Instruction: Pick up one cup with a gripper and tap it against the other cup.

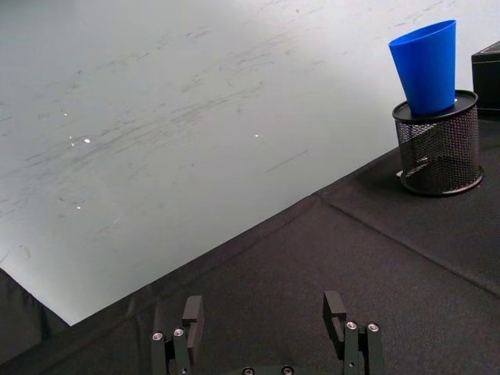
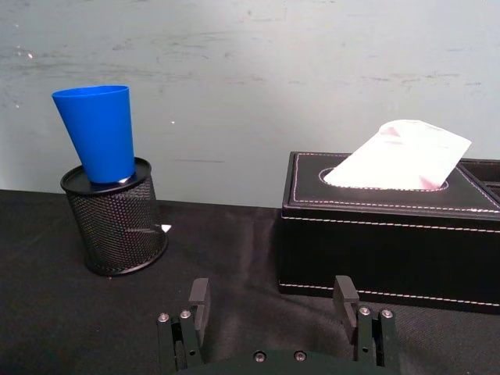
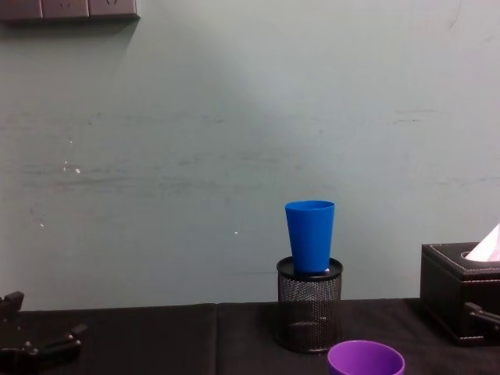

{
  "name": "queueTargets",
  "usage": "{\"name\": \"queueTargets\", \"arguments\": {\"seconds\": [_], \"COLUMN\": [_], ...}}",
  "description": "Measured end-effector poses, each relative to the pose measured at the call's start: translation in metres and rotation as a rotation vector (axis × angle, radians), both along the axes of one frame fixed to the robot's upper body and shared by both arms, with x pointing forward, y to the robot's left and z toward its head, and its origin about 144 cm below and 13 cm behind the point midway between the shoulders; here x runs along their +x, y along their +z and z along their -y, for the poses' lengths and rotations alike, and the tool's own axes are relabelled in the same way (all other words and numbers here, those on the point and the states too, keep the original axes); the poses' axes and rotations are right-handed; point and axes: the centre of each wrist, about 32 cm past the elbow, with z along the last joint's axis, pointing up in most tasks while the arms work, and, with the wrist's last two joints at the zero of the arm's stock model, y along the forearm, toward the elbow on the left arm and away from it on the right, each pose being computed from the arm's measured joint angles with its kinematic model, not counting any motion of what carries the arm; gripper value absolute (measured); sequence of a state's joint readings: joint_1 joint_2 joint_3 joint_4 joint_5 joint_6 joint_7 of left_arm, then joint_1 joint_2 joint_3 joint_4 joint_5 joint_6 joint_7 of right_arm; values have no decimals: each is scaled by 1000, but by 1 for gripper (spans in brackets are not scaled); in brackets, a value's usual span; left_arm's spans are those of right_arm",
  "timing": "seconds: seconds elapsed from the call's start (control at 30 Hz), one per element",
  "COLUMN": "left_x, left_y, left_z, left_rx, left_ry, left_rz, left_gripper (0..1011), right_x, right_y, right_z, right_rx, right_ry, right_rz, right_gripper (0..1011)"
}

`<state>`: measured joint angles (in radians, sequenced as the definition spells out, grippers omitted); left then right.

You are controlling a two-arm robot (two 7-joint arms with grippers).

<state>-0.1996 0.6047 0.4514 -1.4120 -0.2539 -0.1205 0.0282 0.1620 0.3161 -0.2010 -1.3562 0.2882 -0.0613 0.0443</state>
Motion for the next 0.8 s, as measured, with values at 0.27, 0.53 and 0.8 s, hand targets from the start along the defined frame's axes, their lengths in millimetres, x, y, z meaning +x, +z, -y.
{"name": "queueTargets", "arguments": {"seconds": [0.27,0.53,0.8], "left_x": [0,0,0], "left_y": [0,0,0], "left_z": [0,0,0], "left_rx": [0,0,0], "left_ry": [0,0,0], "left_rz": [0,0,0], "left_gripper": [1000,1000,1000], "right_x": [0,0,0], "right_y": [0,0,0], "right_z": [0,0,0], "right_rx": [0,0,0], "right_ry": [0,0,0], "right_rz": [0,0,0], "right_gripper": [1003,1003,1003]}}
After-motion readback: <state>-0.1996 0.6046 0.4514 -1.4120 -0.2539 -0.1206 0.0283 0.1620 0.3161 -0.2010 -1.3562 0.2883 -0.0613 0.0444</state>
